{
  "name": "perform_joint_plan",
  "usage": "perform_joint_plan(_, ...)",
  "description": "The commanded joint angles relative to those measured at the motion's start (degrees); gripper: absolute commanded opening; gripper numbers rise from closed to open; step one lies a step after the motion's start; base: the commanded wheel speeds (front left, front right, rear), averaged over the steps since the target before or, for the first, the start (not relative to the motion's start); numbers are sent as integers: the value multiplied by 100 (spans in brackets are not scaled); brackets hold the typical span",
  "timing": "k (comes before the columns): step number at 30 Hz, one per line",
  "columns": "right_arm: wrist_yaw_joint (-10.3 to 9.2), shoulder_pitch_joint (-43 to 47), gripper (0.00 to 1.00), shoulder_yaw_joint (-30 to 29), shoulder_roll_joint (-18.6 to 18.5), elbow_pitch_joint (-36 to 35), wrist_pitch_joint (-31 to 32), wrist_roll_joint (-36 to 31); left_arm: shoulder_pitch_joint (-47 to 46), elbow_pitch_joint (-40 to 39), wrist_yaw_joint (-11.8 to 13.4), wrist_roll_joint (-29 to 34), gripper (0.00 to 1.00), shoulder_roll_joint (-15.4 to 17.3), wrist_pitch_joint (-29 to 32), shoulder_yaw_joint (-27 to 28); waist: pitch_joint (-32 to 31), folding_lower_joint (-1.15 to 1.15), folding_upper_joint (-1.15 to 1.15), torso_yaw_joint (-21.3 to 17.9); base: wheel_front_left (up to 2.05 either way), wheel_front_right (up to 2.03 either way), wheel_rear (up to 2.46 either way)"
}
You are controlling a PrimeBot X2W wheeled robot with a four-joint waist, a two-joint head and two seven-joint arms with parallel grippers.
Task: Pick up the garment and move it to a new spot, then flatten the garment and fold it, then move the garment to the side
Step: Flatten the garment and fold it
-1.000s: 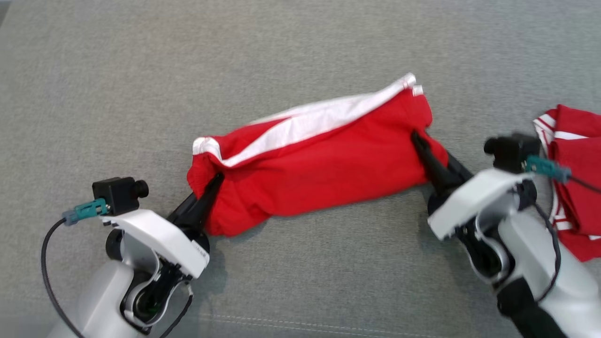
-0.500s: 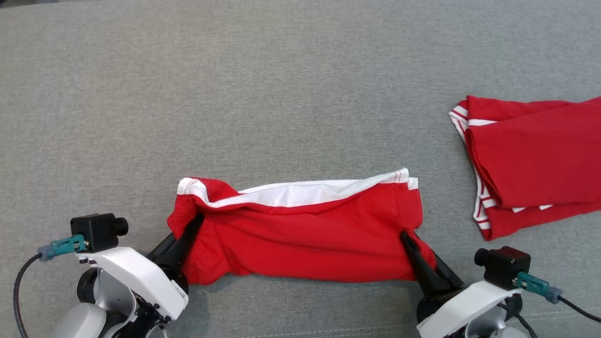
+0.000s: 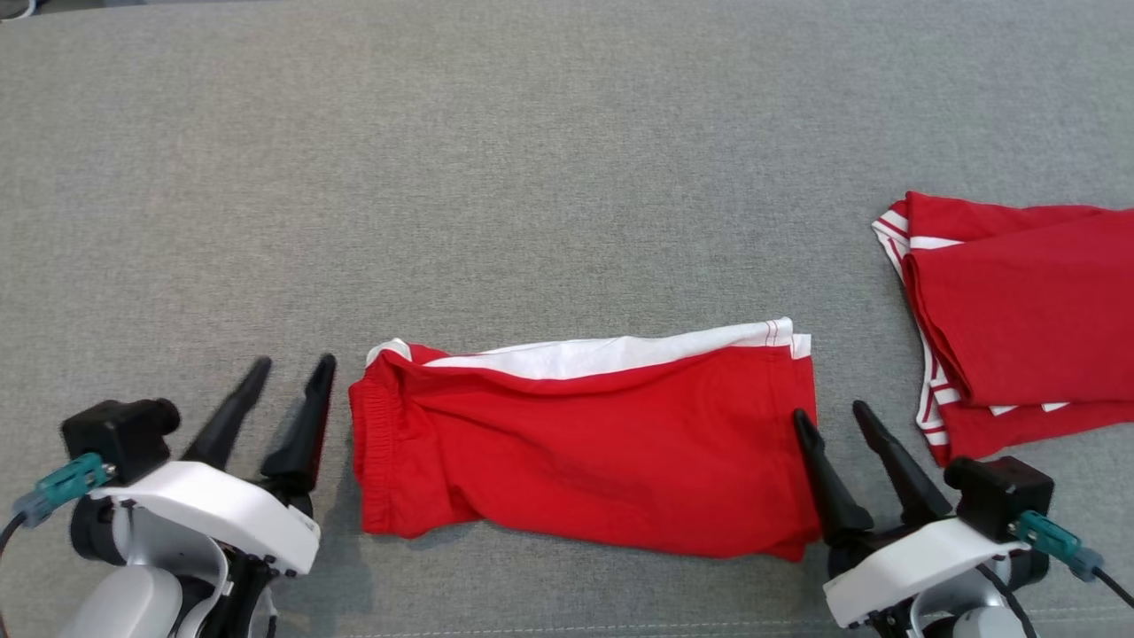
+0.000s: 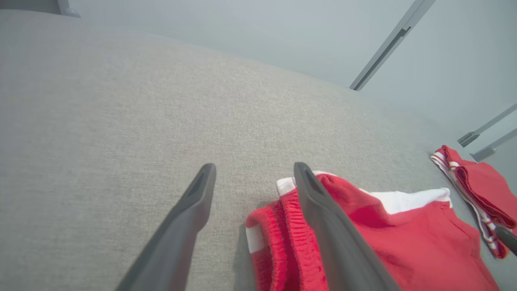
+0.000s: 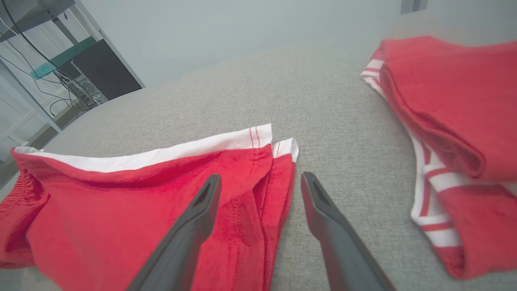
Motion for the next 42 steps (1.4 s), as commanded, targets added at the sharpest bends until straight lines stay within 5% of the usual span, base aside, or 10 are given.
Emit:
perform_joint_plan(1,0,74,100,0,0,-115,-165,-179,-136,-235,138,188,100,173,-298,353,-41,0,0,76,0,0,0)
perform_joint_plan(7,0,109,100,-419,32,-20,-636,-719,-34,-443,573,946,100,164,-1229,534,-143,0,0,257,0,0,0)
perform_joint_plan(15,0,386,100,-811,83,-53,-940,-1522,531,-462,933,1738,100,-120,-1579,656,-449,0,0,491,0,0,0)
perform_joint_plan(28,0,927,100,-884,102,-553,-965,-1762,918,-309,557,2222,100,-463,-1595,729,-770,0,0,551,0,0,0)
perform_joint_plan(42,0,809,100,-925,103,-172,-966,-1636,857,-189,402,2245,100,-565,-1595,713,-803,0,0,800,0,0,0)
